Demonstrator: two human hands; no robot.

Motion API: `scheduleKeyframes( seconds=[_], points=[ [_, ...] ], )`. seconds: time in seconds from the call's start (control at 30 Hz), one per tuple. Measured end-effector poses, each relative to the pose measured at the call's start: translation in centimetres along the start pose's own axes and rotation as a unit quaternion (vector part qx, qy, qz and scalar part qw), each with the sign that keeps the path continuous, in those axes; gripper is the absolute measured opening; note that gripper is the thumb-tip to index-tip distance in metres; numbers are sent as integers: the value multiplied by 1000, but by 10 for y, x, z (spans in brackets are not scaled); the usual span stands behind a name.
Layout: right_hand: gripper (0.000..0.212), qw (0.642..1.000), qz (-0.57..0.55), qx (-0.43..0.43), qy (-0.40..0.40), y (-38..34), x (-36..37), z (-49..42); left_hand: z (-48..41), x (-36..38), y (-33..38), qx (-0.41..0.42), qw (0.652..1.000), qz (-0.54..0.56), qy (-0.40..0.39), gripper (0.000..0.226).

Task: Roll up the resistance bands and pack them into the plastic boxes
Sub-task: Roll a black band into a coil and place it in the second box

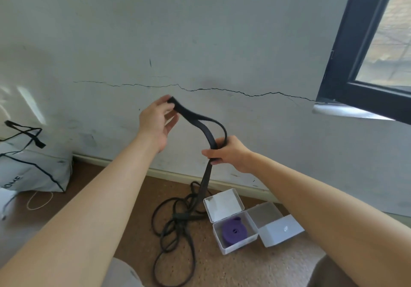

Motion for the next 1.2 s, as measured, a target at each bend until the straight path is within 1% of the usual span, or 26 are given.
scheduleKeyframes(
  seconds=[0.03,0.1,0.17,0.23,0.3,0.33,0.37,0.4,0.43,0.47,0.5,0.57,0.63,0.67,0.73,0.83,0.9,0.93,0.97,1.0,1.03,1.07,1.1,1.13,1.17,1.2],
  points=[
    [21,1000,-19,-11,2,-7,-5,1,-2,-8,-8,-15,1000,-11,11,27],
    [19,997,-56,-44,9,-31,-15,5,-7,-17,-16,-27,999,-26,4,30],
    [19,992,-96,-80,24,-65,-26,8,-9,-19,-19,-20,998,-50,-13,43],
    [18,985,-119,-125,30,-107,-36,11,-6,-13,-23,-16,995,-94,-36,61],
    [16,977,-134,-162,31,-148,-42,15,2,2,-33,-33,986,-137,-92,82],
    [17,976,-131,-172,33,-166,-44,17,8,12,-40,-45,978,-161,-128,88],
    [19,976,-123,-178,39,-181,-46,18,15,23,-46,-55,967,-191,-162,90],
    [22,976,-112,-182,46,-195,-47,20,21,33,-49,-57,955,-222,-189,84],
    [25,976,-103,-186,54,-207,-49,23,25,44,-49,-49,944,-249,-209,71],
    [27,974,-100,-193,64,-219,-53,27,28,55,-46,-32,936,-272,-221,53],
    [26,971,-107,-203,75,-231,-58,31,31,65,-39,-14,932,-284,-225,38],
    [17,959,-134,-230,97,-256,-71,45,32,80,-27,9,923,-305,-232,23],
    [15,946,-165,-252,118,-278,-87,61,31,93,-14,26,913,-332,-235,11],
    [16,941,-177,-260,126,-287,-95,69,31,99,-5,32,910,-339,-236,6],
    [20,933,-189,-275,136,-303,-112,83,33,112,12,41,911,-328,-246,5],
    [12,927,-195,-273,165,-308,-140,105,42,129,41,61,906,-327,-261,7],
    [9,936,-184,-234,189,-294,-156,114,44,133,55,62,897,-349,-265,12],
    [12,945,-162,-203,198,-283,-163,117,45,134,61,56,894,-358,-263,13],
    [18,958,-119,-161,203,-269,-169,119,46,134,66,49,895,-359,-259,14],
    [26,973,-48,-103,201,-252,-175,120,46,134,72,44,897,-358,-254,15],
    [36,981,53,-30,187,-233,-180,121,47,134,78,45,899,-358,-250,17],
    [45,972,166,55,155,-214,-183,125,48,136,83,48,896,-364,-251,20],
    [55,945,273,144,110,-197,-184,133,50,138,87,51,890,-374,-254,23],
    [62,906,358,218,57,-182,-183,143,51,142,90,52,882,-391,-257,23],
    [63,872,414,261,6,-174,-181,153,53,147,94,54,872,-410,-262,24],
    [60,857,441,265,-32,-170,-175,161,56,153,96,54,863,-424,-268,25]
  ],
)
Point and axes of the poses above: each hand's wrist, its own z-axis away from the middle knuckle, its own x-axis out of the palm, y = z × x, the point moved 7 cm from there along -z, towards the middle knuckle, and after that the axes turned 5 degrees about -y, right-handed, at the moved point
